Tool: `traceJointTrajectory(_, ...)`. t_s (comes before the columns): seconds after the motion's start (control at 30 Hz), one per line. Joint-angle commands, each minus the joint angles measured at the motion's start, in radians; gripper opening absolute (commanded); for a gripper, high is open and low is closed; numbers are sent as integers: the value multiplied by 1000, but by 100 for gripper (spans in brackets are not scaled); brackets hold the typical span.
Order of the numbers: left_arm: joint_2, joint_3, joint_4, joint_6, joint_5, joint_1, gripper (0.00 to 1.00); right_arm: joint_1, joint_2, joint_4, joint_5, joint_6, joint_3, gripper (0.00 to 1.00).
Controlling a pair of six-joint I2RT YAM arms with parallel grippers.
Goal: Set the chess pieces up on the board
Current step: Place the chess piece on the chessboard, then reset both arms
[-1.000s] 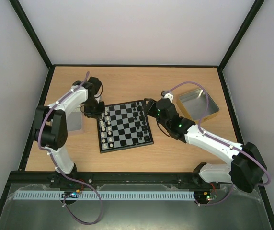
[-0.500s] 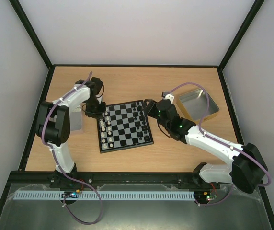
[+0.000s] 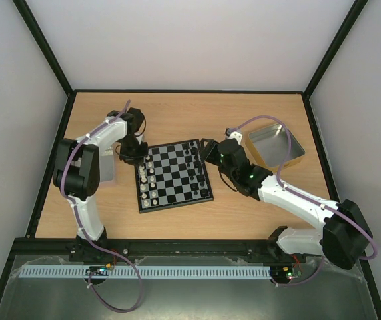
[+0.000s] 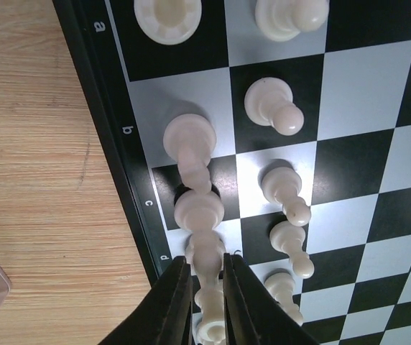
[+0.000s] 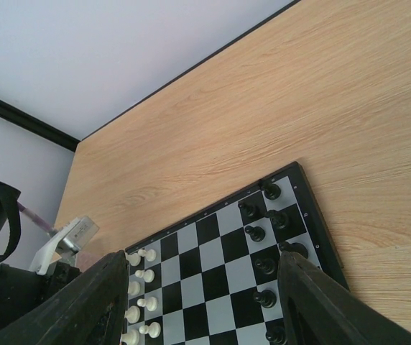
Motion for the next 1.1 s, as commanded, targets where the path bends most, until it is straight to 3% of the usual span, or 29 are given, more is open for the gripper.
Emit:
traceJointTrajectory(0.0, 13, 34, -27, 7, -11, 7, 17, -4, -28, 15, 40, 3, -13, 57)
traceJointTrajectory(0.23, 0, 38, -28, 5, -19, 6, 22, -3, -28, 10, 40, 3, -11, 57)
traceJointTrajectory(0.53, -151, 72, -4, -41, -94, 7, 40, -4, -9, -30, 26, -21, 18, 59)
traceJointTrajectory(0.73, -457, -76, 171, -94, -148, 7, 55, -4, 3, -92, -13, -110, 45, 63)
traceJointTrajectory(0.83, -653, -201, 273, -109, -182, 7, 69, -4, 15, -202, 17, -181, 90, 68)
traceJointTrajectory(0.9, -782, -275, 330, -107, -194, 7, 78, -4, 4, -264, 33, -229, 105, 75)
traceJointTrajectory(0.97, -915, -343, 378, -105, -205, 7, 95, -4, -29, -313, 54, -248, 104, 84)
traceJointTrajectory(1.07, -1094, -416, 424, -100, -207, 7, 99, -4, -130, -364, 87, -274, 87, 95)
